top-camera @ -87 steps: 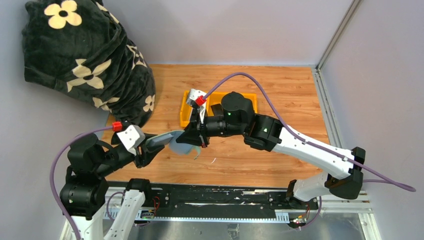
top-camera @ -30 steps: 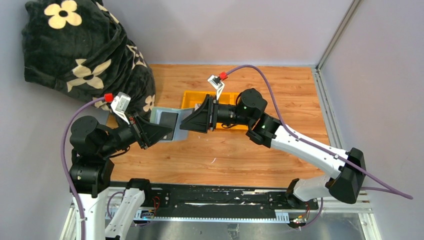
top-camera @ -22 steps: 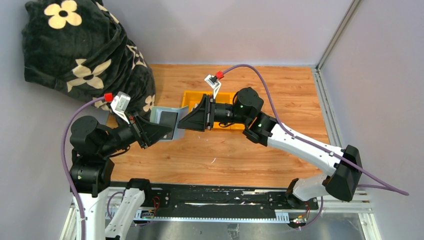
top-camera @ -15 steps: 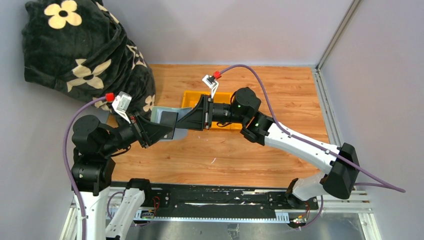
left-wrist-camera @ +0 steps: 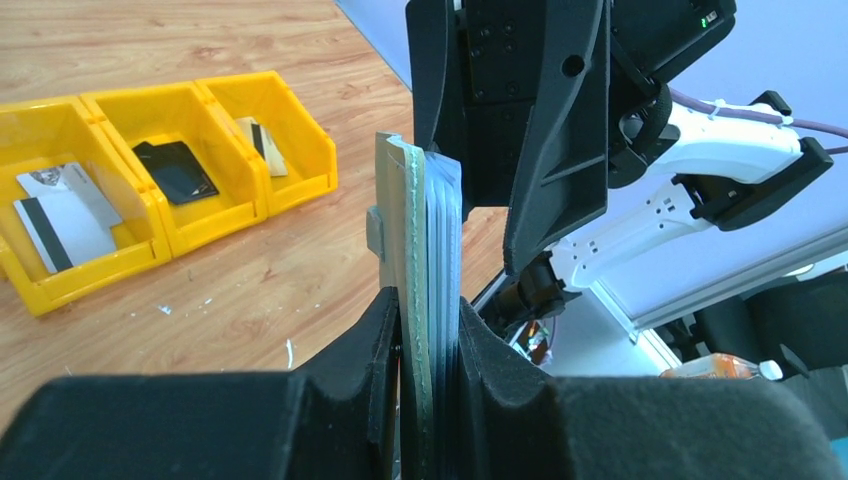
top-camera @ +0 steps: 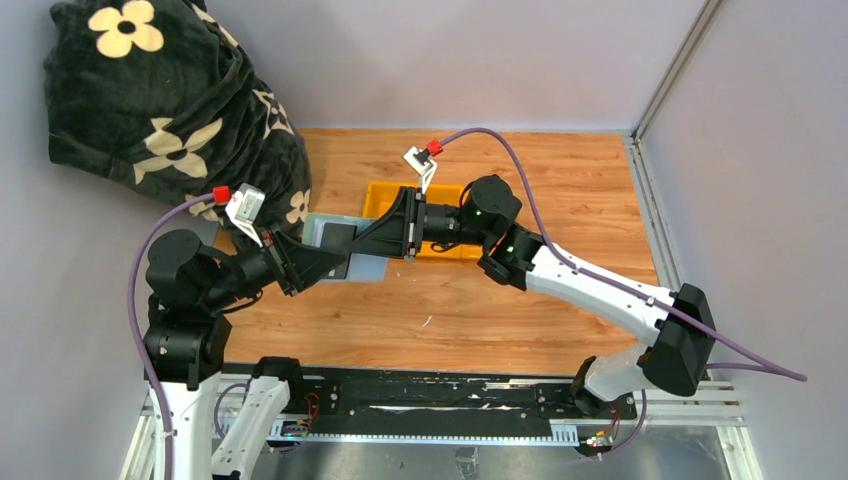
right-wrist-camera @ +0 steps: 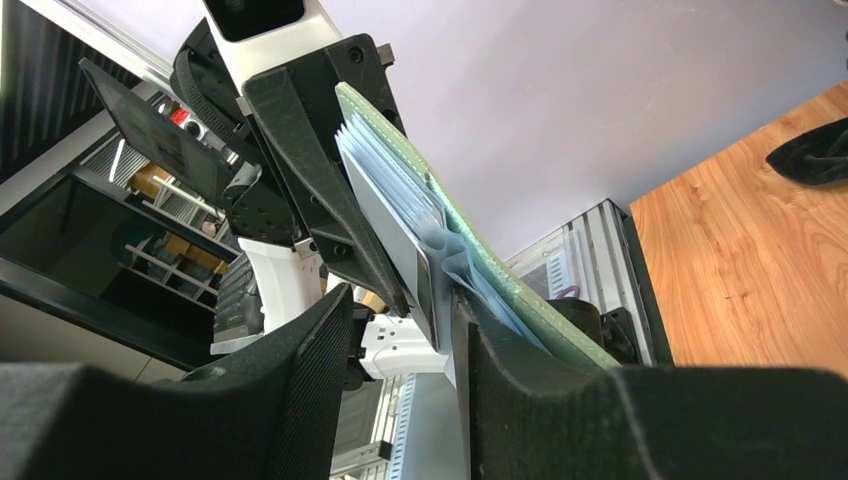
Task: Take the credit cards out of the card holder
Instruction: Remove the credit card from the card holder.
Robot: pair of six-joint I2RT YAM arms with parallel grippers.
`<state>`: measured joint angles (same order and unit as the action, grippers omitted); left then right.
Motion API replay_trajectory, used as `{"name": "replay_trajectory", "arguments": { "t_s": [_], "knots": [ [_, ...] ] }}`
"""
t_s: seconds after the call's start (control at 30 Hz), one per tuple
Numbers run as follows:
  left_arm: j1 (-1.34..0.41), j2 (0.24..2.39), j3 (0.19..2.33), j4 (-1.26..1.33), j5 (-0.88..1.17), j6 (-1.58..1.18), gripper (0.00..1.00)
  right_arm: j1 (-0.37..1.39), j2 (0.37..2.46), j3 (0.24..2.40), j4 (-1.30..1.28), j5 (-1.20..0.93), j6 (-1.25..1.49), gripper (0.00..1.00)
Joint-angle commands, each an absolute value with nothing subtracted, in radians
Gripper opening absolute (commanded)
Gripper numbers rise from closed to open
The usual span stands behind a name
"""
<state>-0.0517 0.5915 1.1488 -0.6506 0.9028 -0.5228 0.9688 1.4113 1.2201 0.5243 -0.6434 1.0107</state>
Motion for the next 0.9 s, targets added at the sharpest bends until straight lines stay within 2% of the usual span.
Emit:
{"name": "replay_trajectory", "arguments": {
  "t_s": [0.0, 0.23, 0.4, 0.5, 0.57, 0.67, 0.87],
  "knots": [
    [-0.054, 0.571, 1.155, -0.624, 0.959, -0.522, 0.08, 0.987, 1.43, 1.257, 0.521, -0.566, 1.005, 0.42],
    [-0.054, 0.574, 1.138, -0.586, 1.003, -0.57, 0.18, 1.003, 1.474, 1.233, 0.637, -0.565, 1.082, 0.25],
    [-0.054, 0.557, 1.078, -0.373, 1.118, -0.786, 0.33, 1.003, 1.491, 1.195, 0.717, -0.561, 1.142, 0.09],
    [-0.054, 0.546, 1.051, -0.273, 1.149, -0.873, 0.37, 1.003, 1.479, 1.17, 0.73, -0.55, 1.147, 0.04],
    [-0.054, 0.545, 1.053, -0.255, 1.161, -0.898, 0.38, 1.003, 1.468, 1.155, 0.732, -0.544, 1.147, 0.0],
    [-0.054, 0.547, 1.059, -0.234, 1.175, -0.923, 0.37, 1.003, 1.452, 1.134, 0.735, -0.54, 1.145, 0.0],
    [-0.054, 0.569, 1.083, -0.207, 1.219, -0.959, 0.26, 0.998, 1.4, 1.076, 0.721, -0.523, 1.122, 0.0]
  ]
}}
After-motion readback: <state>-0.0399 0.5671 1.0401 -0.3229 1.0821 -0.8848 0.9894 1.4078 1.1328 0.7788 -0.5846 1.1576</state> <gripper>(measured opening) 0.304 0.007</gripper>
